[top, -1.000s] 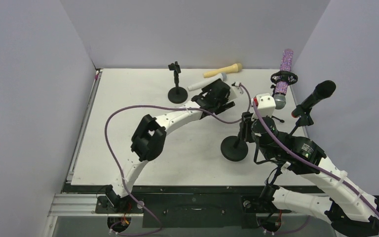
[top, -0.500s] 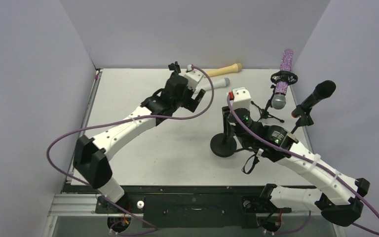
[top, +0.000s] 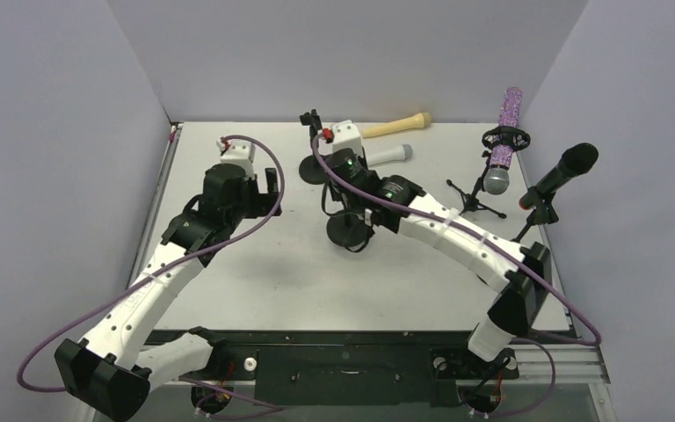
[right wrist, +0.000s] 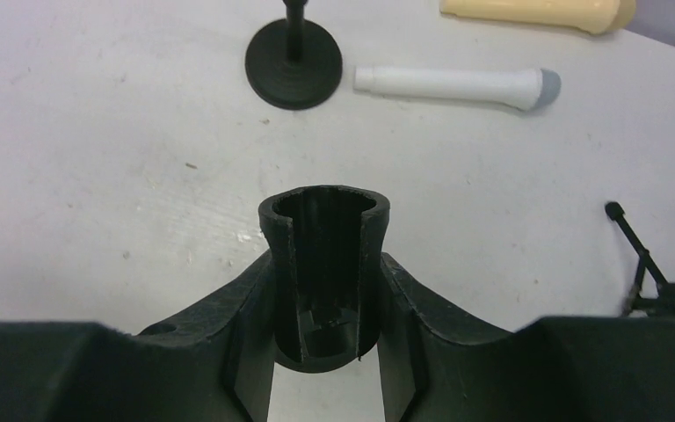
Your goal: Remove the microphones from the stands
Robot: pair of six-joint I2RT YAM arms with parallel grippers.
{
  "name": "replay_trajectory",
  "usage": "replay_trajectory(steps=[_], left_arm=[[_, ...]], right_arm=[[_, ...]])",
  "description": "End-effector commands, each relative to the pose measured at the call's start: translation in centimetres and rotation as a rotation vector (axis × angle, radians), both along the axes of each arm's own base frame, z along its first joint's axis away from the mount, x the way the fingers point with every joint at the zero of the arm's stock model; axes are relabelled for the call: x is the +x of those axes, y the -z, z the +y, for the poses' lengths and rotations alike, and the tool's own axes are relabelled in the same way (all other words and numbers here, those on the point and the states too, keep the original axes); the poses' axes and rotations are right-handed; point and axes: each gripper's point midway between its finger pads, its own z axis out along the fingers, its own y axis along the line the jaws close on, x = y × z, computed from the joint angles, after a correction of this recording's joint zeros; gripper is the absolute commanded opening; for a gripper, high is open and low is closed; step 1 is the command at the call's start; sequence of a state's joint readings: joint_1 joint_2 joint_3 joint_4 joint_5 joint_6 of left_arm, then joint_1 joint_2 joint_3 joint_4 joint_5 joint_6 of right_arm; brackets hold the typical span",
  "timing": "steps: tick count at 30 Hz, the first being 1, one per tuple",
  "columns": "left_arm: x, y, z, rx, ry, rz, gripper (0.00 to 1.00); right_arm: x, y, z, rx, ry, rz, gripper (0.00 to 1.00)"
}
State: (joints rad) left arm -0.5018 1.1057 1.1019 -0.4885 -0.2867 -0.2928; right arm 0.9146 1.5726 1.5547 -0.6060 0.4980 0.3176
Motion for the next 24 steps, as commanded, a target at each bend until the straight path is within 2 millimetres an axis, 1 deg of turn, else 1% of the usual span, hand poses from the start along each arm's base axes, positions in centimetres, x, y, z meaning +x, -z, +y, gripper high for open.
replay_trajectory(steps=[1, 2, 3, 4, 5, 6, 7, 8, 9, 10, 11, 15, 19, 22, 24], left_arm=[[-1.9, 1.4, 3.7, -0.088, -0.112, 0.069, 0.96], [-2.1, 2.1, 4.4, -0.11, -0.132, 0.086, 0.96], [-2.4, 1.8, 4.8, -0.128, -0.14, 0.069, 0.96], [-2.6, 2.5, 5.4, -0.137, -0.163, 0.082, 0.96], [-2.9, 2.3, 5.8, -0.146, -0.172, 0.072, 0.96], [-3.1, 2.8, 6.2, -0.153, -0.191, 0.08, 0.96], [-3.3, 2.7, 6.3, -0.165, -0.197, 0.069, 0.96], [-3.5, 3.2, 6.4, -0.179, -0.204, 0.078, 0.96], [-3.6, 3.0, 6.3, -0.192, -0.202, 0.066, 0.96], [-3.8, 3.4, 6.2, -0.205, -0.202, 0.074, 0.96], [-3.9, 3.3, 6.1, -0.214, -0.199, 0.07, 0.96], [-4.3, 3.7, 6.1, -0.219, -0.196, 0.086, 0.96], [-4.9, 3.4, 6.7, -0.188, -0.201, 0.087, 0.96], [-5.2, 3.0, 7.0, -0.169, -0.197, 0.083, 0.96], [-5.2, 3.0, 7.0, -0.165, -0.194, 0.085, 0.96]], right_arm=[[4.8, -5.8, 5.2, 0.14, -0.027, -0.16, 0.0], [5.3, -5.8, 6.0, 0.143, -0.041, -0.161, 0.0], [6.3, -5.9, 7.4, 0.144, -0.05, -0.168, 0.0], [6.7, -5.8, 8.1, 0.145, -0.064, -0.166, 0.0], [7.6, -5.6, 9.5, 0.147, -0.077, -0.171, 0.0], [7.9, -5.5, 10.2, 0.143, -0.094, -0.172, 0.0], [8.7, -5.0, 11.5, 0.144, -0.103, -0.175, 0.0], [9.2, -5.0, 12.1, 0.14, -0.119, -0.18, 0.0], [10.0, -4.7, 13.2, 0.139, -0.126, -0.187, 0.0], [10.4, -4.4, 13.7, 0.128, -0.138, -0.195, 0.0], [11.1, -4.2, 14.6, 0.135, -0.144, -0.209, 0.0], [12.7, -4.0, 16.9, 0.169, -0.174, -0.257, 0.0], [13.6, -3.3, 18.8, 0.205, -0.198, -0.269, 0.0], [13.7, -2.5, 19.6, 0.224, -0.202, -0.264, 0.0], [13.8, -1.9, 19.7, 0.224, -0.197, -0.258, 0.0]])
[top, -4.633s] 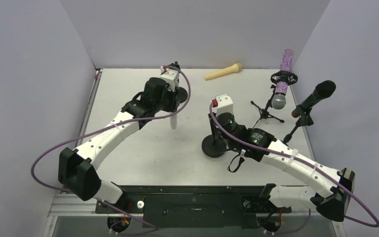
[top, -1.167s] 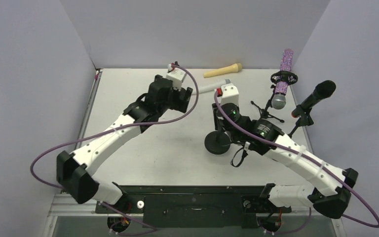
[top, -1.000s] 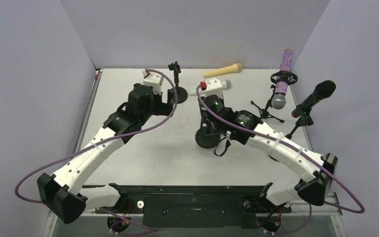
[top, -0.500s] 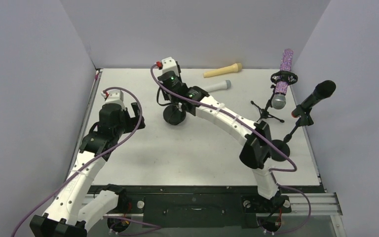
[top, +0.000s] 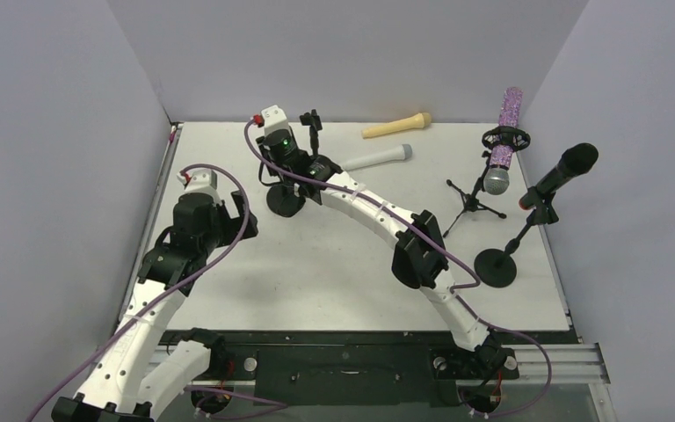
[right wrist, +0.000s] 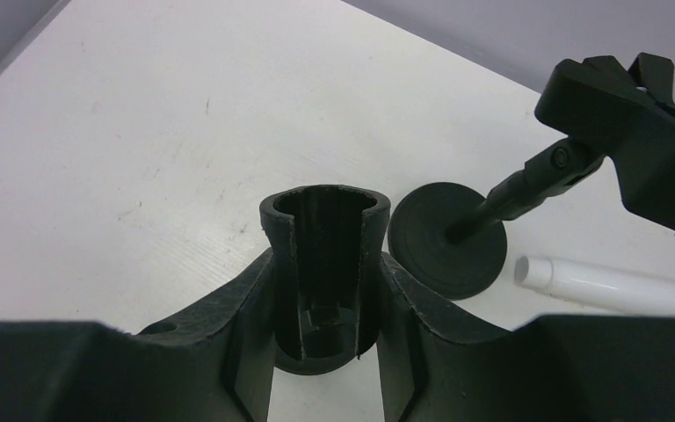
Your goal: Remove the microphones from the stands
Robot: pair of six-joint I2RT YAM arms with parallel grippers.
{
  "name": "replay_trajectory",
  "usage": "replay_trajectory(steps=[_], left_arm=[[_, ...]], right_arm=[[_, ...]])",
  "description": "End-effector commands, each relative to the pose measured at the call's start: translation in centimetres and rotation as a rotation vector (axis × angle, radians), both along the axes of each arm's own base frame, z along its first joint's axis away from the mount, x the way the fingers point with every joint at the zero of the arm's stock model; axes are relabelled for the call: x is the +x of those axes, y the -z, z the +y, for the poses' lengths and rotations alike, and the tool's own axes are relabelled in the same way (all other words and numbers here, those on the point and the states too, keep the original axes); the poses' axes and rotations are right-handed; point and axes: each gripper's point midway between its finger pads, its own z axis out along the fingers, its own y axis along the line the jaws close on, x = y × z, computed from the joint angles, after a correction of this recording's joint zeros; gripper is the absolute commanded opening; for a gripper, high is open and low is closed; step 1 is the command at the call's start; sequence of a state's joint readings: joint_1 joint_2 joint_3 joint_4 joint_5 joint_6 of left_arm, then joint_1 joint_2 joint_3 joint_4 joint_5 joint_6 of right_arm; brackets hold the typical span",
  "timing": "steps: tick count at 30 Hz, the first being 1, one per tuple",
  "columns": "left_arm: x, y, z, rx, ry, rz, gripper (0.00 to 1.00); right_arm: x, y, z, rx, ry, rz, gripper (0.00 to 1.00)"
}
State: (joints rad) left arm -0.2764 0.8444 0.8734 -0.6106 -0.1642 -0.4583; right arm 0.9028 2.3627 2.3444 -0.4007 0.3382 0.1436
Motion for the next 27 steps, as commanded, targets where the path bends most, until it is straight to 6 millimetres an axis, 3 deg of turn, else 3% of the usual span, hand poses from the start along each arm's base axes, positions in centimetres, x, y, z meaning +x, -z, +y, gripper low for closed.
replay_trajectory(steps=[1, 4, 6, 10, 14, 16, 27], left_arm=[[-0.1, -1.7, 0.3, 0.004, 0.007, -0.039, 0.96], [0.1, -1.5, 0.0, -0.005, 0.017, -0.036, 0.96], [0.2, -1.3, -0.3, -0.011, 0.026, -0.033, 0.96], [0.3, -1.0, -0.6, -0.021, 0.037, -0.027, 0.96], [0.5, -0.7, -0.6, -0.015, 0.036, -0.02, 0.96], [0.5, -0.8, -0.6, -0.014, 0.037, -0.023, 0.96], [0.6, -2.6, -1.3, -0.018, 0.092, -0.071, 0.96]], right_arm=[[1.0, -6.7, 1.2, 0.18, 0.0, -0.128, 0.01], [0.9, -5.6, 1.2, 0.172, 0.0, -0.115, 0.01], [0.9, -5.2, 1.3, 0.169, -0.007, -0.11, 0.06], [0.8, -5.1, 1.5, 0.167, -0.017, -0.104, 0.32], [0.3, -6.1, 1.4, 0.175, -0.021, -0.109, 0.65], [0.1, -6.8, 1.1, 0.183, -0.014, -0.105, 0.72], [-4.5, -13.7, -1.2, 0.284, -0.023, -0.075, 0.79]])
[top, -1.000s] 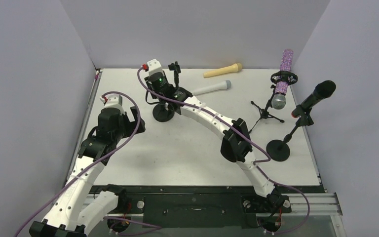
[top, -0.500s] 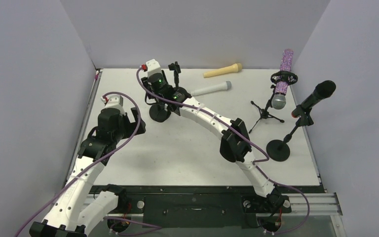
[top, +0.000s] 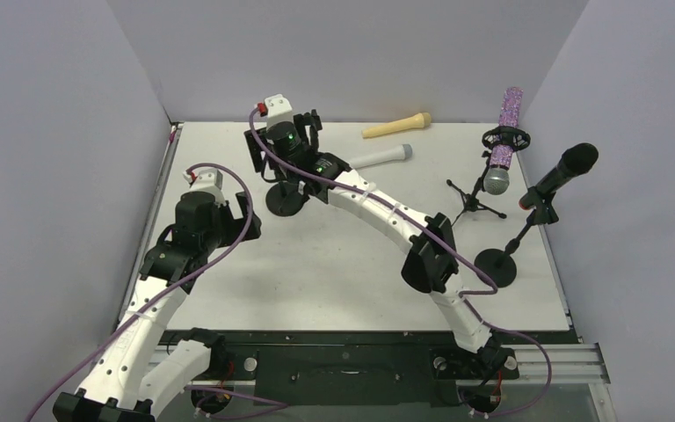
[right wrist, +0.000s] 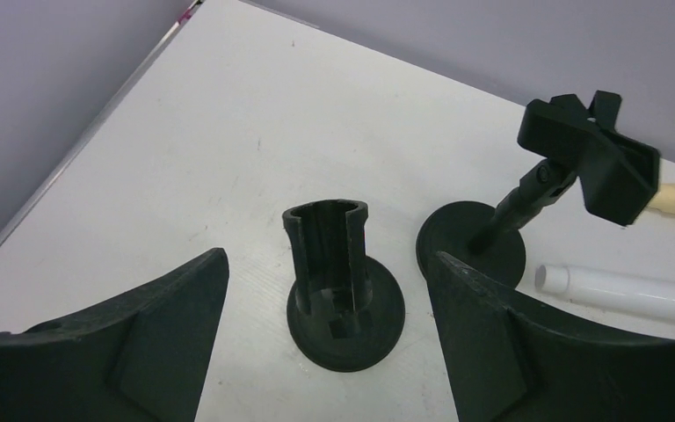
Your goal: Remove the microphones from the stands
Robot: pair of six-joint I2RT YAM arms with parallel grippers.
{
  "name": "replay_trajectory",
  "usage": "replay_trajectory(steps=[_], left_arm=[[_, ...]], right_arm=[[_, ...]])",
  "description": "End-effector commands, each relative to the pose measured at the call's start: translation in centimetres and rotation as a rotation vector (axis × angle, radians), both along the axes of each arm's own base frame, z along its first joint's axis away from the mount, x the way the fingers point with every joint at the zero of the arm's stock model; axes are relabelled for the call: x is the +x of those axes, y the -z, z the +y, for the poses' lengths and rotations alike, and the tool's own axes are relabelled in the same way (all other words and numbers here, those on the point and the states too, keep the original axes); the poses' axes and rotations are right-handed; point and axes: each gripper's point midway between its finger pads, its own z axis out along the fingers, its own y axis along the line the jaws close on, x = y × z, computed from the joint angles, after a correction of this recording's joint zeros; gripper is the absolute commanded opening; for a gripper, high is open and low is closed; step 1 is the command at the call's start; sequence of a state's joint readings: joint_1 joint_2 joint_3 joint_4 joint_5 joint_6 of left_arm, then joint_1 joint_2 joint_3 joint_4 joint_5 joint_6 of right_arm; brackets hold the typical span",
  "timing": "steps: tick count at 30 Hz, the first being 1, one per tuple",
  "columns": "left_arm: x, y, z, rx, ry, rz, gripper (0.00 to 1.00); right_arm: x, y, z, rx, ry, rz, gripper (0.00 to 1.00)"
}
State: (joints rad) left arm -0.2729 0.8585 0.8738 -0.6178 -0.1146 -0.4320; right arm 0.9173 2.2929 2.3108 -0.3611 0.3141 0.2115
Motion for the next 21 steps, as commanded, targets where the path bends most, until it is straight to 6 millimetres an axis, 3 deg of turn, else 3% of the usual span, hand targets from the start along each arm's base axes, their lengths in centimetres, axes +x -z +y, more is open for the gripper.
replay_trajectory(steps=[1, 3, 4, 5, 6, 7, 8, 13, 18, 19, 21], left_arm=[[0.8, -3.2, -0.7, -0.023, 0.049, -0.099, 0.96], [0.8, -3.6, -1.0, -0.03, 0.065, -0.114, 0.96], [0.8, -3.9, -1.2, -0.036, 0.073, -0.124, 0.96], [0.7, -4.1, -1.6, -0.044, 0.099, -0.13, 0.96], [0.7, -4.4, -1.9, -0.051, 0.112, -0.142, 0.96], [0.7, -4.6, -2.1, -0.055, 0.122, -0.147, 0.96], [0.7, -4.9, -2.5, -0.064, 0.139, -0.16, 0.96], [0.5, -6.5, -4.0, -0.079, 0.185, -0.208, 0.96], [0.3, -7.9, -6.8, -0.088, 0.227, -0.25, 0.96], [0.4, -8.0, -7.1, -0.09, 0.223, -0.255, 0.96], [0.5, -8.2, -8.5, -0.102, 0.246, -0.262, 0.96]], right_arm=[[-3.4, -10.5, -2.2, 0.172, -0.006, -0.06, 0.79], [-4.4, -10.9, -3.0, 0.168, -0.006, -0.049, 0.79], [-5.0, -12.3, -3.8, 0.183, -0.003, -0.059, 0.79], [-5.5, -12.0, -4.0, 0.172, -0.003, -0.05, 0.79], [-6.2, -13.2, -4.9, 0.182, 0.002, -0.06, 0.79], [-6.7, -12.7, -5.0, 0.168, 0.0, -0.05, 0.79], [-7.3, -13.8, -5.9, 0.176, 0.004, -0.058, 0.79], [-9.6, -14.9, -8.5, 0.168, 0.015, -0.044, 0.79], [-11.7, -16.7, -12.8, 0.17, 0.067, -0.048, 0.79], [-11.9, -16.3, -13.3, 0.158, 0.078, -0.041, 0.79], [-13.0, -17.6, -15.8, 0.165, 0.111, -0.056, 0.79]])
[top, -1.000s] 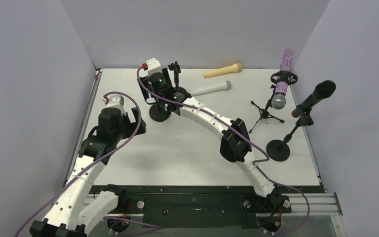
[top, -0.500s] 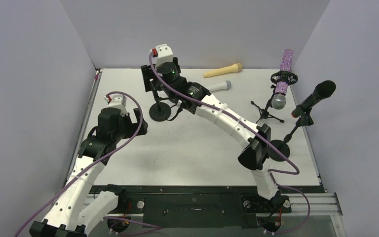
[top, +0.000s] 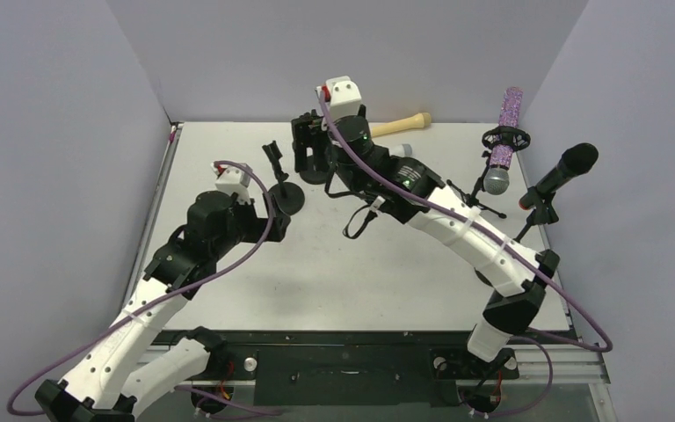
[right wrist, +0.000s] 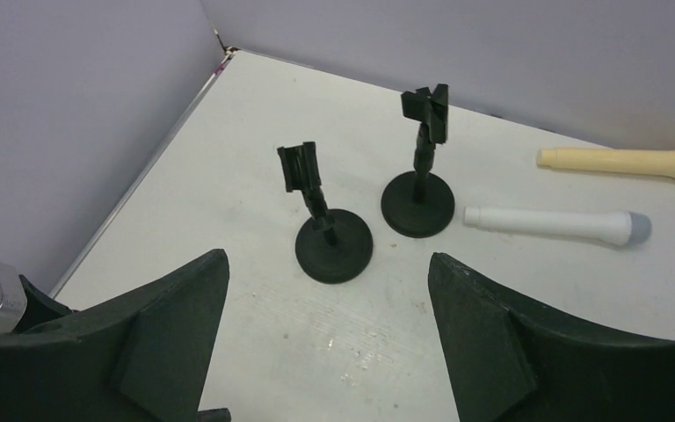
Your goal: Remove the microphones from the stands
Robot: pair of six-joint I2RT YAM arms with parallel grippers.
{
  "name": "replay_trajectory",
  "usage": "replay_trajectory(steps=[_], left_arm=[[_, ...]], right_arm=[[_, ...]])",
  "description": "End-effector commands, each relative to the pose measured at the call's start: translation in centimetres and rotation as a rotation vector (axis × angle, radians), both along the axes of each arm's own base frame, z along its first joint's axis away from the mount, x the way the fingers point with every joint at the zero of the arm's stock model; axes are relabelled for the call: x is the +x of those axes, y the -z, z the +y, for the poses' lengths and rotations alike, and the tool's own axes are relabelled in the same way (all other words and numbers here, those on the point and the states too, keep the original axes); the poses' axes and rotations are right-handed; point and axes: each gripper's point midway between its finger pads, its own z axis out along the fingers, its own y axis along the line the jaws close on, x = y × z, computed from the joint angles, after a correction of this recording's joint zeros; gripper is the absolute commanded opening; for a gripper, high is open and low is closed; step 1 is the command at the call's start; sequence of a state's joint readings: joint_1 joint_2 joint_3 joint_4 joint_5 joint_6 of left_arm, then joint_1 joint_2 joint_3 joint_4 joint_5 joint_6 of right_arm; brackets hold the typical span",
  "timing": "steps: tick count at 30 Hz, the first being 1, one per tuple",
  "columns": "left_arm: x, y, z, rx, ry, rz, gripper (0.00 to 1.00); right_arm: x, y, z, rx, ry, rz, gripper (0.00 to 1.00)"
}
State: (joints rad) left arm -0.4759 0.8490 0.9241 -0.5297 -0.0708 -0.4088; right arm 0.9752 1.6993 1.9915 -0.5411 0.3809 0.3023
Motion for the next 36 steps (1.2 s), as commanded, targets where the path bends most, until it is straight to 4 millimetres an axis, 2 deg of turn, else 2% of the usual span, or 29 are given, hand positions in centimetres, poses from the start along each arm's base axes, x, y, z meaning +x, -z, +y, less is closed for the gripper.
replay_trajectory(steps=[1, 2, 3, 4, 5, 8, 9, 10, 14, 18, 22, 25, 28, 31, 36], left_arm=[[1.4, -4.2, -2.8, -0.071, 0.014, -0.128, 0.96], [1.4, -4.7, -3.8, -0.084, 0.036, -0.144, 0.96], [1.7, -4.6, -4.4, -0.082, 0.04, -0.144, 0.96], [1.6, -5.1, -5.4, -0.093, 0.065, -0.16, 0.96], [1.9, -5.2, -6.1, -0.088, 0.07, -0.163, 0.96], [2.2, -5.9, -9.5, -0.091, 0.127, -0.185, 0.96], [2.4, -7.0, -10.1, -0.097, 0.133, -0.209, 0.96], [2.5, -7.5, -11.5, -0.104, 0.158, -0.221, 0.96], [3.1, -9.1, -15.1, -0.12, 0.21, -0.274, 0.96], [4.0, -11.2, -18.7, -0.168, 0.283, -0.356, 0.96], [3.8, -13.0, -22.2, -0.187, 0.381, -0.425, 0.96], [3.8, -12.8, -23.8, -0.185, 0.411, -0.422, 0.96], [3.7, -12.6, -24.4, -0.186, 0.425, -0.418, 0.96], [3.6, -12.3, -24.4, -0.185, 0.428, -0.411, 0.96], [3.1, -12.3, -24.7, -0.191, 0.459, -0.416, 0.96]], right_arm=[[-2.0, -2.1, -5.6, 0.001, 0.102, -0.014, 0.79], [-2.7, -3.2, -7.1, 0.016, 0.122, -0.028, 0.79], [-3.0, -2.9, -7.7, 0.004, 0.13, -0.025, 0.79], [-3.7, -3.9, -9.2, 0.021, 0.148, -0.038, 0.79], [-3.9, -3.7, -9.8, 0.015, 0.157, -0.037, 0.79], [-5.3, -5.5, -13.6, 0.043, 0.226, -0.069, 0.79], [-5.4, -5.6, -14.4, 0.046, 0.249, -0.071, 0.79], [-5.8, -6.0, -16.0, 0.045, 0.291, -0.08, 0.8], [-6.0, -6.3, -20.0, 0.021, 0.413, -0.068, 0.8], [-6.9, -7.1, -21.9, 0.042, 0.434, -0.071, 0.8], [-8.2, -7.7, -23.8, 0.066, 0.45, -0.082, 0.79], [-9.4, -8.6, -26.5, 0.09, 0.504, -0.105, 0.79], [-10.5, -10.5, -29.3, 0.126, 0.57, -0.14, 0.8], [-11.2, -11.2, -32.5, 0.11, 0.691, -0.165, 0.8], [-11.9, -11.8, -35.4, 0.047, 0.827, -0.18, 0.81]])
